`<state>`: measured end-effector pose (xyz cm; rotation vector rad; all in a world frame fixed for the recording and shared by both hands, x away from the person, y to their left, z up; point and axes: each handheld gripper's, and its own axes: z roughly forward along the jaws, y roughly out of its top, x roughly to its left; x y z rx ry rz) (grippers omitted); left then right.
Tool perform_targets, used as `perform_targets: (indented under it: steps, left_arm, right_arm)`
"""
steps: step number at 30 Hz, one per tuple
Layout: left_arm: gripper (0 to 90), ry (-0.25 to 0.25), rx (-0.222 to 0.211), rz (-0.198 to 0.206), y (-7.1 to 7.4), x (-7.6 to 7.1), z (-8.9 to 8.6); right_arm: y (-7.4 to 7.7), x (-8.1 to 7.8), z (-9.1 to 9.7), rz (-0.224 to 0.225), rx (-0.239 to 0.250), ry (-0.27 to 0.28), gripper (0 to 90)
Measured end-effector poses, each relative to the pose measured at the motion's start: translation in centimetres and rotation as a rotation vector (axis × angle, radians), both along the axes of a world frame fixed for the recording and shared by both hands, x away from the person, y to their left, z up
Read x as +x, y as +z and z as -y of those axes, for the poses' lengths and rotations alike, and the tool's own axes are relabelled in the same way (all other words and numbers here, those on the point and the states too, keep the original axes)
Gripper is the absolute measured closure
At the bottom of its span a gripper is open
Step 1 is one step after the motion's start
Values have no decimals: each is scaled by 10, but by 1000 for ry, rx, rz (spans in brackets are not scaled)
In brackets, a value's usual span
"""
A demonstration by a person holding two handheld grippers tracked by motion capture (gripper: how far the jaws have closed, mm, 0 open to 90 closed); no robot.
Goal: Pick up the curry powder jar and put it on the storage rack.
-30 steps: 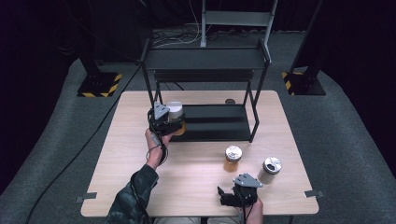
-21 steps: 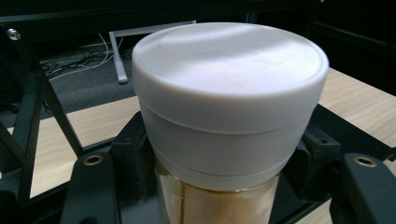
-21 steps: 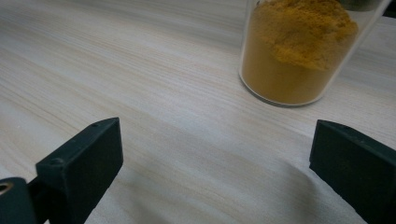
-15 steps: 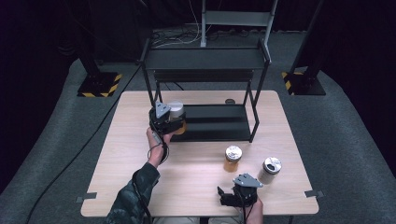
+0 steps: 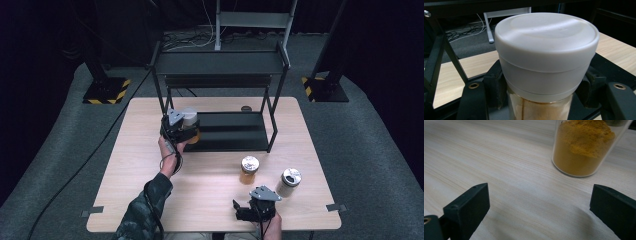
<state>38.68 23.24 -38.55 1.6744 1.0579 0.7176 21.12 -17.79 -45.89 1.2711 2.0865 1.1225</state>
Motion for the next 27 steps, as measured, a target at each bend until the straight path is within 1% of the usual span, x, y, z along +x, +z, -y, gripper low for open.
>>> perform_targets:
  steps: [5,7,27]
  left_arm:
    - [352,3,1,0,-2,2,1]
    - [352,7,-5,0,-3,3,2]
    - [352,38,14,-18,-11,13,3]
  right_arm:
    - [0,0,0,1,1,-1,18]
    - [0,0,0,2,1,0,18]
    - [-1,-1,0,6,0,0,18]
